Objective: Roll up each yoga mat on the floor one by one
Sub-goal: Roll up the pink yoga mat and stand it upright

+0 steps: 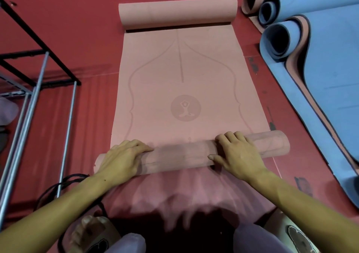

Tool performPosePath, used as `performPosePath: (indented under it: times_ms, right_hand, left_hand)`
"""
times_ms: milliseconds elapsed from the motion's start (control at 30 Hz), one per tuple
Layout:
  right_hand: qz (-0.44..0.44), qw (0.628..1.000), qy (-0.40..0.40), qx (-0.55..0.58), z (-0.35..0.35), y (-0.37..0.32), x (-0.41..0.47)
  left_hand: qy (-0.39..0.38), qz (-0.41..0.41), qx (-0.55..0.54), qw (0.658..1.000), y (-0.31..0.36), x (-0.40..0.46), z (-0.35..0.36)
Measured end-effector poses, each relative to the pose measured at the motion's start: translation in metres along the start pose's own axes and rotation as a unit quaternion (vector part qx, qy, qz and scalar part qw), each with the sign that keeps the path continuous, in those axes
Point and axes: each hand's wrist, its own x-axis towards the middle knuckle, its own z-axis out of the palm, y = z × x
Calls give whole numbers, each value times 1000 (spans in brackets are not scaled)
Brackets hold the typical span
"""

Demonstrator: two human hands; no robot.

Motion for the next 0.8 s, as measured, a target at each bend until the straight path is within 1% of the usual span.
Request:
performPosePath:
  times_ms: [233,300,533,633,800]
  right_hand:
    - [17,999,-9,27,2,-1,0]
    - [13,999,-6,38,0,-1,-1]
    - [2,1000,-7,-2,-4,-1,-2]
    - [-1,999,-30,-11,-4,0,-2]
    - [-5,999,-34,-5,-1,4,0]
  left_hand:
    - [6,-15,11,1000,18,-2,-6]
    - [11,-13,30,999,21,-2,-7]
    - [60,42,119,990,11,-12,12]
    - [80,57,155,983,11,-13,16]
    - [64,61,189,978,8,-17,16]
